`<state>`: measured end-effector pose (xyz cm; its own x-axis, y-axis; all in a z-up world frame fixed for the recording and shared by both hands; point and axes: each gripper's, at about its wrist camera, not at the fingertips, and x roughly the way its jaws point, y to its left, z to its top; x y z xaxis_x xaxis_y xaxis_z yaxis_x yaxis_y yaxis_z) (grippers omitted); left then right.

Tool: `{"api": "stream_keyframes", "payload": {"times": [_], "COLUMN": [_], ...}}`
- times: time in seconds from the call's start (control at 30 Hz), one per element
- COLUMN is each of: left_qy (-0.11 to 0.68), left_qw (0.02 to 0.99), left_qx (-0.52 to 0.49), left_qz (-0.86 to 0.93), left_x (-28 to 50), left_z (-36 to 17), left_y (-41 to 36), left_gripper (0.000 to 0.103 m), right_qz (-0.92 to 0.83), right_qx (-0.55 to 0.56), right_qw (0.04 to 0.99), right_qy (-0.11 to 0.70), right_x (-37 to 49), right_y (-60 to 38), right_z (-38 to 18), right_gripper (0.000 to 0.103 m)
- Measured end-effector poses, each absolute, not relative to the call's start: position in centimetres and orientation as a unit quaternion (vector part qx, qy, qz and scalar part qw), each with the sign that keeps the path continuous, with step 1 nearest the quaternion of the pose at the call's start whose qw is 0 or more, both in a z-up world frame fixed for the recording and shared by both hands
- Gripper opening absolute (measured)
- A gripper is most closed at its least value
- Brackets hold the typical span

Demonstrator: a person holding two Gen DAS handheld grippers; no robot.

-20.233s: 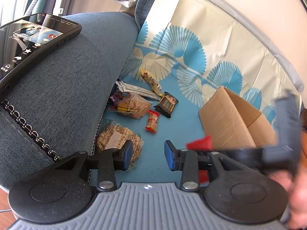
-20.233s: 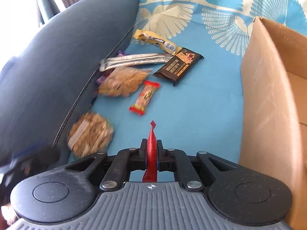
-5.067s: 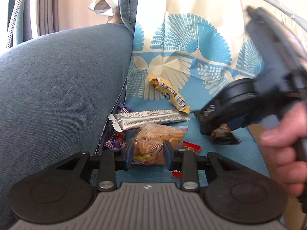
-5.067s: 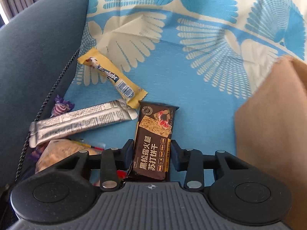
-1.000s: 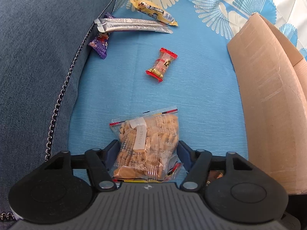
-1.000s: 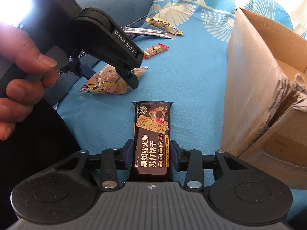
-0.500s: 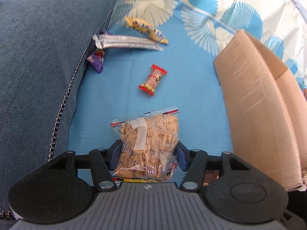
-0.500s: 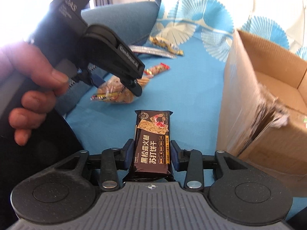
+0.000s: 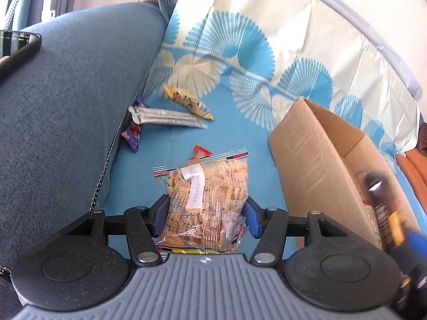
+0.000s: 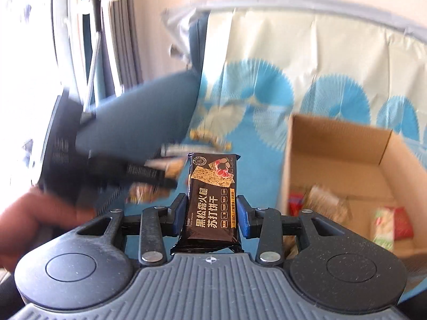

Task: Organize snacks
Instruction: 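Carry the cracker bag and biscuit bar over the cardboard box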

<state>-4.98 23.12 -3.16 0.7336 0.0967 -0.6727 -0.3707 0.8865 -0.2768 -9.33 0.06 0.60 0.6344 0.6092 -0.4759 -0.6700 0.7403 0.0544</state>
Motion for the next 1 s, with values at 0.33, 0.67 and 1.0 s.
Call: {"api": "stream_keyframes", "payload": {"times": [0.33, 0.67, 1.0], "left_qy": [0.32, 0.287, 0.286], "left_qw": [0.922, 0.946, 0.951], "left_qx": [-0.186, -0.138, -0.104], "left_qz": [0.114, 0.061, 0.063], "left_x": [-5.1, -6.7, -7.2], "left_z": [-2.7, -1.6, -0.9], "left_y": [22.8, 19.8, 15.0], "left_gripper": [0.063, 0.063, 0.062], "right_qz": [0.289, 0.206, 0.22], "right_qx": [0.004, 0.026, 0.085], "right_qw": [0.932, 0.961, 0.955], "right_qy": [0.217, 0.183, 0.182], "right_x": [-2.3, 4.3, 4.7], "right_y": [-8.7, -17.1, -19.1], "right_z": [3.8, 1.1, -0.1], "right_gripper": [0.041, 0.041, 0.041]}}
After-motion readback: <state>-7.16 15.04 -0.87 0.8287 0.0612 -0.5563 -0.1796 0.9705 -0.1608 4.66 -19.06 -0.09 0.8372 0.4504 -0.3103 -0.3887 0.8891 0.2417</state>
